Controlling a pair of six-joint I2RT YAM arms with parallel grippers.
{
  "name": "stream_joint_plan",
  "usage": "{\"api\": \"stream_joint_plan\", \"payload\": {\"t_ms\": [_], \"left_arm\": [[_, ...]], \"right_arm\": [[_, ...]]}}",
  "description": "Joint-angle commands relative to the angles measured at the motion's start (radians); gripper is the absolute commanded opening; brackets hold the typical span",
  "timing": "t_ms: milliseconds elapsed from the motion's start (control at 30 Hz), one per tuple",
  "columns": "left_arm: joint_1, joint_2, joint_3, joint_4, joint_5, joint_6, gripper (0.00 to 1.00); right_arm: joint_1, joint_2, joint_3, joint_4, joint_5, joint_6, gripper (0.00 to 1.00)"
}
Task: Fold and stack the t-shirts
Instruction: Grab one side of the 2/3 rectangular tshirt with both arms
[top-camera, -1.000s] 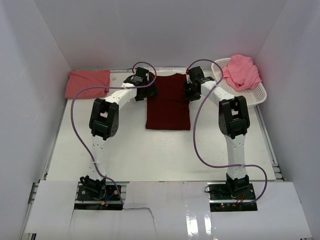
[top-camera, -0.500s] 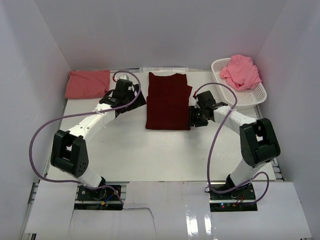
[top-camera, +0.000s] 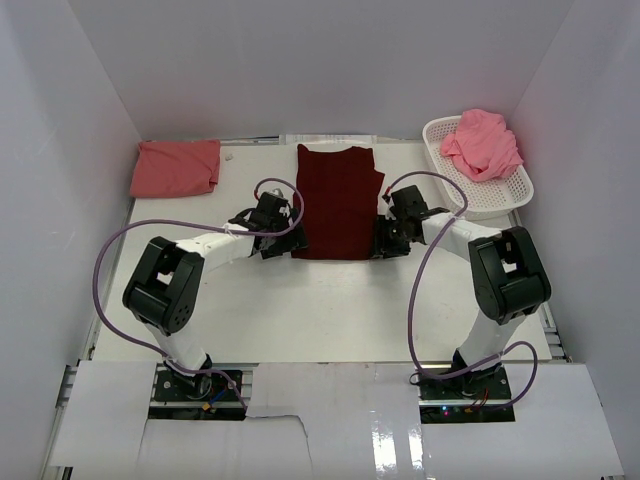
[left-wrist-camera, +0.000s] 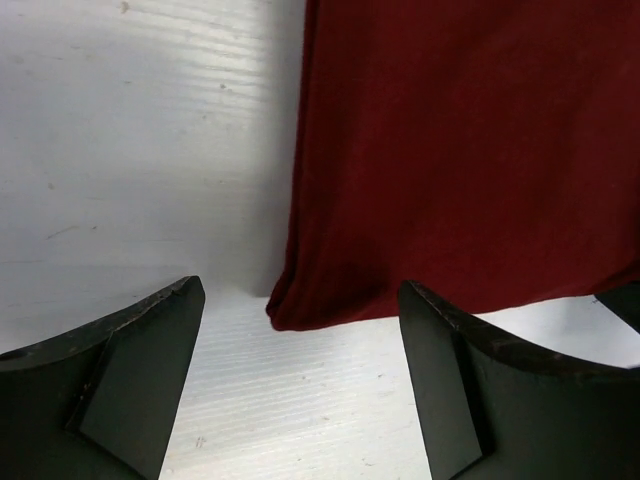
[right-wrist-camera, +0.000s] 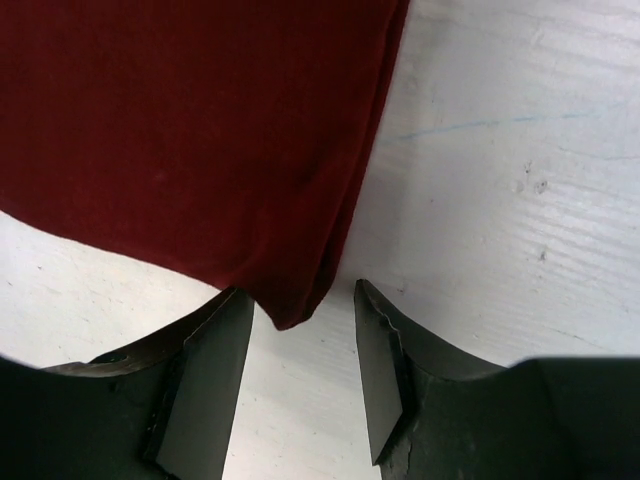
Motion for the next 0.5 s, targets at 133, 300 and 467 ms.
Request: {"api": "stream_joint_plan", "payload": {"t_ms": [133,300,467], "left_arm": [[-0.013,-0.032,-0.01,0.089,0.0,-0.015,0.88],[-0.016,-0.017,-0.011,0.097,0.014,-0.02,0.82],[-0.024,-0.038,-0.033,0.097,0.02,-0.029,0.81]], "right_arm": [[0.001,0.062,0.058,0.031,-0.015,0.008,0.5],[0.001,0.074,0.049,0.038,-0.012,0.008,0.27],[0.001,0.067,0.043,0.038,-0.008,0.006,0.1]]}}
